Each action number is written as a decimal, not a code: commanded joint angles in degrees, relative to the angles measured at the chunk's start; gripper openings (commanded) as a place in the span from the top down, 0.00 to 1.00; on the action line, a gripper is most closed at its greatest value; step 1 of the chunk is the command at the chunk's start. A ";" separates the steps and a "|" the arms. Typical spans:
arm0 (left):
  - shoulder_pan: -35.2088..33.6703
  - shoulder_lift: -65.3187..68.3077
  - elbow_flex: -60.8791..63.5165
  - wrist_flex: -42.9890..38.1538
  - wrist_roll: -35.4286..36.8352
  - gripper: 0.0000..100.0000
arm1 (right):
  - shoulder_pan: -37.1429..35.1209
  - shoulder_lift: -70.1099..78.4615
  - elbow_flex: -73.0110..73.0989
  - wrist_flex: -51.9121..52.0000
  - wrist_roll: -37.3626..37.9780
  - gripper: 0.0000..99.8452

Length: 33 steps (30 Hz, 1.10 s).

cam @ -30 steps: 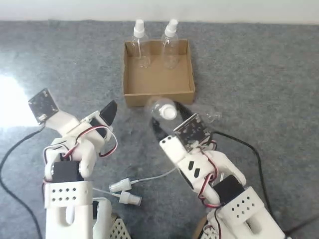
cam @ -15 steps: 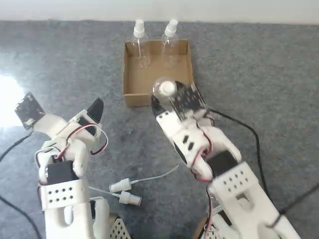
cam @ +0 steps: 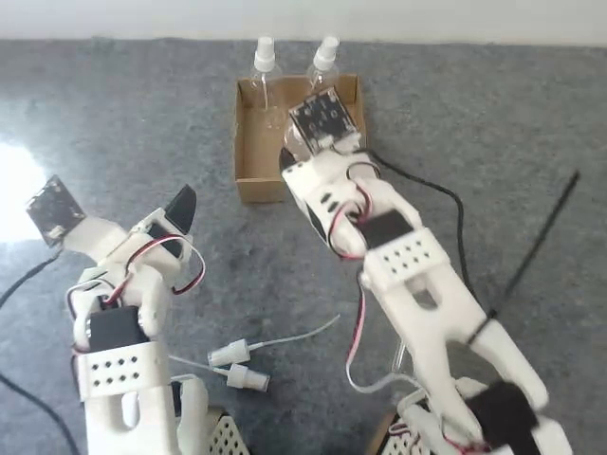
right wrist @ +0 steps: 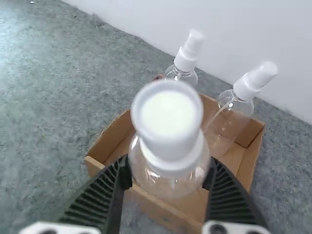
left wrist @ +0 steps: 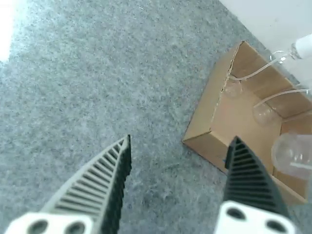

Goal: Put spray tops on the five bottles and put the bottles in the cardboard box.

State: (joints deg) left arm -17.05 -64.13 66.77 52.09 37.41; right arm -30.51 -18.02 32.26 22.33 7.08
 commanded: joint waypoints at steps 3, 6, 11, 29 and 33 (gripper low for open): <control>-0.35 -0.88 -0.48 -1.32 -0.44 0.71 | 2.51 9.27 -14.07 -0.48 -0.44 0.86; -0.35 -0.88 -0.40 -1.32 -0.44 0.71 | 3.56 14.55 -18.81 -0.48 -0.44 0.86; -0.18 -0.88 -0.40 -1.23 -0.44 0.71 | 4.88 22.73 -26.46 -0.48 -0.53 0.86; -0.18 -0.88 -0.31 -1.14 -0.44 0.71 | 5.23 42.77 -43.78 -0.40 -0.53 0.86; -0.18 -0.88 -0.31 -1.14 -0.44 0.71 | 5.23 44.79 -45.10 0.13 -0.53 0.86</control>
State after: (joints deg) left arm -17.05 -64.13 66.77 52.09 37.41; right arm -25.76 27.43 -8.09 22.33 7.08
